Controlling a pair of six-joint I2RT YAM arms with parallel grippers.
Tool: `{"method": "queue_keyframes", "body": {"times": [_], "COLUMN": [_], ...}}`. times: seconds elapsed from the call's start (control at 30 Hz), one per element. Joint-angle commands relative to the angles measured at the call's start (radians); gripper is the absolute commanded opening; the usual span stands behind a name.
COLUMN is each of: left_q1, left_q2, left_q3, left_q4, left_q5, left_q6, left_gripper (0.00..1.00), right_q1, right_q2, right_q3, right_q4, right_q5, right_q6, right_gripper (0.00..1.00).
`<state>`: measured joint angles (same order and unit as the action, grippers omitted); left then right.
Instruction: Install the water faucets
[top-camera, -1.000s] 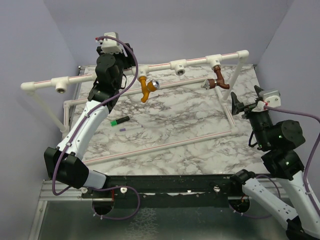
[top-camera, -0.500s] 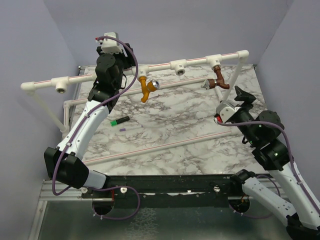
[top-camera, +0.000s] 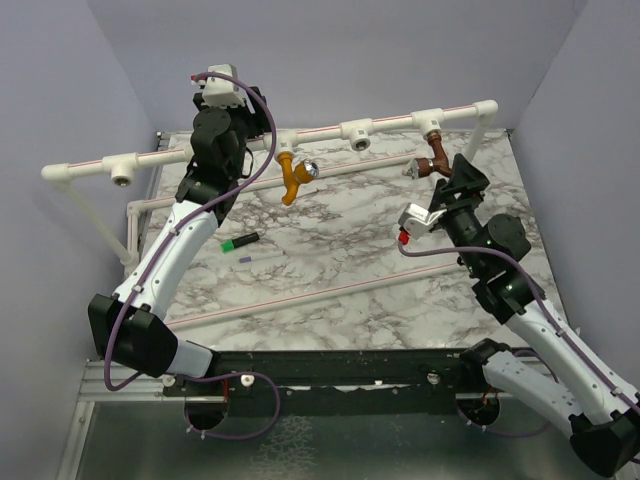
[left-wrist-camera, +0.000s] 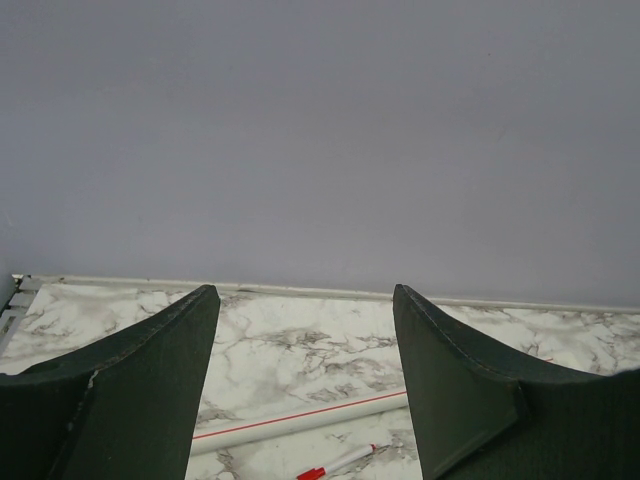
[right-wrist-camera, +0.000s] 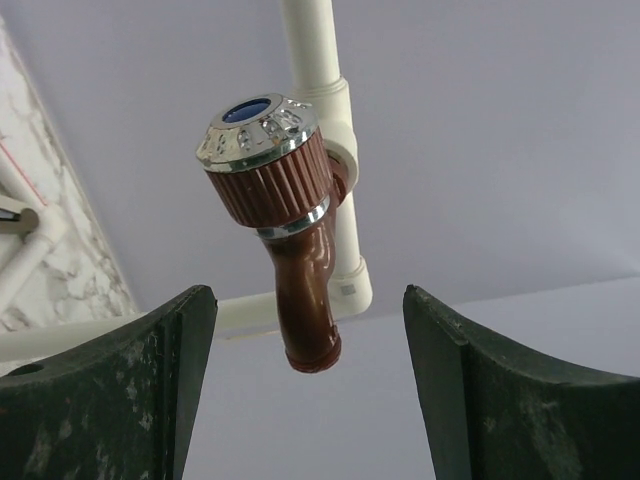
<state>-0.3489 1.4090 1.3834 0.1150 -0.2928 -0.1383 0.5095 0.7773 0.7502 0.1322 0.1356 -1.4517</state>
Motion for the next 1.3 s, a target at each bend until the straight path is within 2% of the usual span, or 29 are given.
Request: {"method": "queue_keyframes", "body": {"times": [0.0,0.17,0.6,0.9,1.07,1.27], "left_q1": [-0.013,-0.013,-0.013,-0.013,-0.013,-0.013], "left_q2": [0.057,0.055,0.056,0.058,0.058,0.058], "left_q3": [-0.084,-0.084,-0.084,-0.083,-0.083,-0.081], "left_q4": [-0.281,-0.282,-0.282,-0.282,-0.282,-0.284], "left_q5": [0.039,0.039,0.038,0.038,0.039,0.037], "left_q6": [0.026,0.026,0.026,0.027,0.027,0.029], "left_gripper": [0.72,0.72,0.72,0.72,0.72,0.72], "right_q1": [0.005,0.004,0.005,0.012,0.03,0.044], "right_q2": [0.031,0.064,0.12,0.133,0.145,0.135], "right_q3": [-0.019,-0.011,-0.018,-0.048,-0.064,-0.064], "right_q4": [0.193,0.215,0.283,0.316,0.345,0.369], "right_q5": [0.066,0.068,0.07,0.076,0.105,0.121], "right_q6": [-0.115,-0.108,-0.055,0.007,0.06,0.277], "right_gripper": [0.79,0.74,0.53,0.25,0.01,0.01]}}
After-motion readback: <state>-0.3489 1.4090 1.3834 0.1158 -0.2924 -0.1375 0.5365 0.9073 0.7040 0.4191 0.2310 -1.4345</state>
